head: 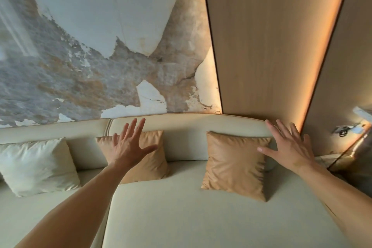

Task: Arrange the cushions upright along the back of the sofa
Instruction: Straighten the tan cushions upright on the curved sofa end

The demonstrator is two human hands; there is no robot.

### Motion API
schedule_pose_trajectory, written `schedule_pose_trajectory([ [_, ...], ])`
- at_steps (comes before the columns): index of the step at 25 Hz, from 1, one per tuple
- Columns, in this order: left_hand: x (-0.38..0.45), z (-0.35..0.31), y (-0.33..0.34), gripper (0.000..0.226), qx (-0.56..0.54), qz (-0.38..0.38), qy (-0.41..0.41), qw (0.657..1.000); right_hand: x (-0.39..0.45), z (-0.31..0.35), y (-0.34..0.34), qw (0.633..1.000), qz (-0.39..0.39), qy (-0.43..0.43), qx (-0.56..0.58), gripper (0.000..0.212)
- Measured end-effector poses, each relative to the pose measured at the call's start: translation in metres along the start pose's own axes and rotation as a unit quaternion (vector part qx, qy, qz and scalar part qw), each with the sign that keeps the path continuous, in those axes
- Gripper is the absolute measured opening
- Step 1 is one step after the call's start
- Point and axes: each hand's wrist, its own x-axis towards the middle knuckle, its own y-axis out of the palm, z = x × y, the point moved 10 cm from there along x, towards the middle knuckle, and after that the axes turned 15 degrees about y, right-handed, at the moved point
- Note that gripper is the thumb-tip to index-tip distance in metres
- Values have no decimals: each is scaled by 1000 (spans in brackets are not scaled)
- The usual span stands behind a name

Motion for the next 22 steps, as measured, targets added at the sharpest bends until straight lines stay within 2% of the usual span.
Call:
schedule_pose_trajectory([
  [5,32,-44,21,107,-15,66,70,995,-3,-37,4,1000,7,28,5,95],
  [11,62,-80,45,110,-28,90,140,986,-20,-58,16,998,-4,65,-12,95],
  [16,75,-91,61,107,-43,102,146,983,-29,-62,18,997,-1,80,-25,94],
  [22,90,-128,78,105,-39,104,153,982,-1,-83,18,997,9,72,-10,91],
])
